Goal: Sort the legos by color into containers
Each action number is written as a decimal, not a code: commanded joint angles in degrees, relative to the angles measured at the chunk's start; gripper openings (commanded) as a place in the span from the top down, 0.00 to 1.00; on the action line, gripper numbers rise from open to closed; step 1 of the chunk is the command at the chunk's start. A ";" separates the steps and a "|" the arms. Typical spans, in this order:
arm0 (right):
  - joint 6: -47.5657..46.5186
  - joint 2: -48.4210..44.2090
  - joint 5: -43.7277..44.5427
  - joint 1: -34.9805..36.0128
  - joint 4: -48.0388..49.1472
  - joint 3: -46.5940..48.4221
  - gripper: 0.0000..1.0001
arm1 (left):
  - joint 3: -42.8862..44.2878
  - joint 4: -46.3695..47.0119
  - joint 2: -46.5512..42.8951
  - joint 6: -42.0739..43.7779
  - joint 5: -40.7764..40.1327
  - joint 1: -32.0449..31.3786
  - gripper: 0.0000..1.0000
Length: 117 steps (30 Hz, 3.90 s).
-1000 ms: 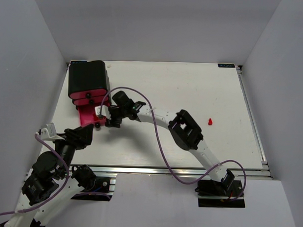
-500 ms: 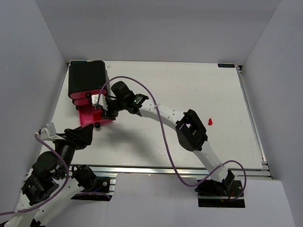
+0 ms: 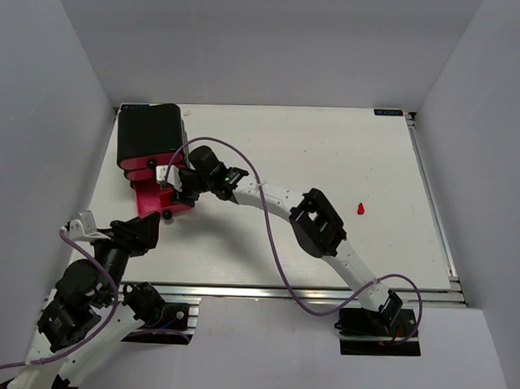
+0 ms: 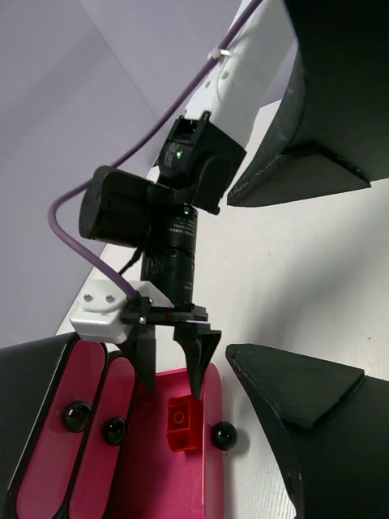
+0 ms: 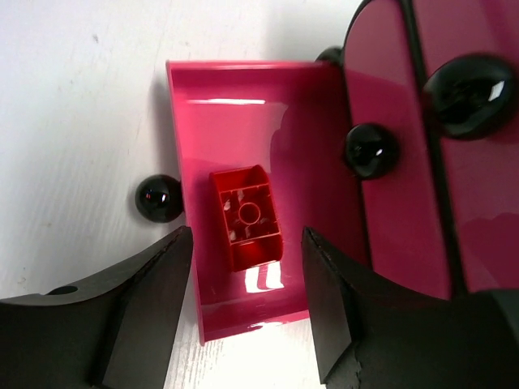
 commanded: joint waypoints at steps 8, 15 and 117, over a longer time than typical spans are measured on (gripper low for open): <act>-1.11 2.34 0.31 -0.14 5.57 2.28 0.35 | 0.00 -0.05 -4.82 0.00 -0.29 0.23 0.22; -1.63 3.83 -0.74 -0.32 5.92 3.07 0.34 | 0.00 0.04 -4.74 0.00 -0.38 0.23 0.22; -21.49 -0.12 10.94 0.55 11.02 -4.92 1.00 | 0.35 -0.84 -5.17 -0.62 -1.43 0.23 0.21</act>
